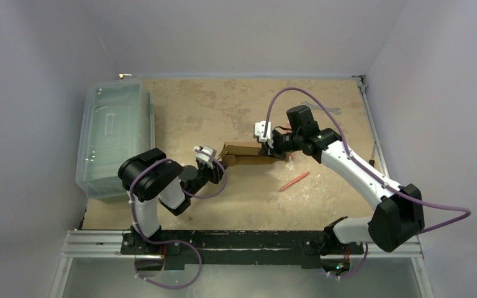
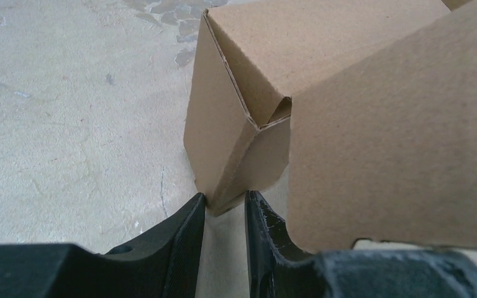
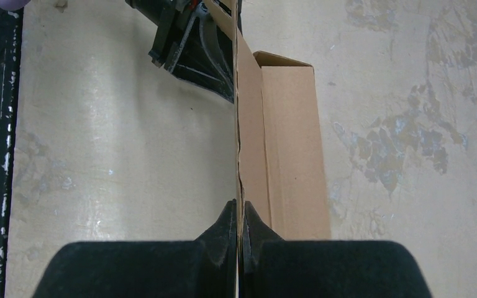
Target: Fold the paper box
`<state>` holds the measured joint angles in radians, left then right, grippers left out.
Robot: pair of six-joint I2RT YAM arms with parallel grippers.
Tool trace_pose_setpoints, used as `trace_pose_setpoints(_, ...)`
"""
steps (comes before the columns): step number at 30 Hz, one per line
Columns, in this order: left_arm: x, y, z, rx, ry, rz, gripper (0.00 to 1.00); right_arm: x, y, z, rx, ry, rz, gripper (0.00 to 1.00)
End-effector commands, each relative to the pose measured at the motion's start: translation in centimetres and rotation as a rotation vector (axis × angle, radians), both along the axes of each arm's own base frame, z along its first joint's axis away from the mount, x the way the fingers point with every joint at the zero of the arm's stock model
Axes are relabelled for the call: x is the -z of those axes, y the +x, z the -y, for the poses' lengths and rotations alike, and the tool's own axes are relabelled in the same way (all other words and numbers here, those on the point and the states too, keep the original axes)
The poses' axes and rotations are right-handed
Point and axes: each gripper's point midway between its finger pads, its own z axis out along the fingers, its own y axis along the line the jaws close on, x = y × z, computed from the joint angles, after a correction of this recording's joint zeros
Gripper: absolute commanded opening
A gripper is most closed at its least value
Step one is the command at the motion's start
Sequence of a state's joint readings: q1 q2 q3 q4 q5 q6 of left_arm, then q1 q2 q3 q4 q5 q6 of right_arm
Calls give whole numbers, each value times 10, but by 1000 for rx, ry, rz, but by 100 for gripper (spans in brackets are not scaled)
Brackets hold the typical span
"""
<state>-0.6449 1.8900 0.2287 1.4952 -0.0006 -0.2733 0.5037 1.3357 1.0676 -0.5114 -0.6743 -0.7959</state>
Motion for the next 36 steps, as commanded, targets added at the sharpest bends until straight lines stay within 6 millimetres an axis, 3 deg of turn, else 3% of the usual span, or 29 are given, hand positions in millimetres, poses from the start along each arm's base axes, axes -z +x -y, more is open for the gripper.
trace_pose_setpoints(1,-72,16,8,-57,-177,233,29,-16,-1,-9,-19,47,-4,0)
trace_pose_setpoints(17,-86,29,9,-164,-138,314,30,-14,0,-19,14,93,-103,0)
trace_pose_setpoints(25,-92,34,13,-158,-115,356,32,-25,-1,-28,35,156,-160,0)
trace_pose_setpoints(36,-89,43,13,-190,-96,362,32,-10,7,-30,81,131,-230,0)
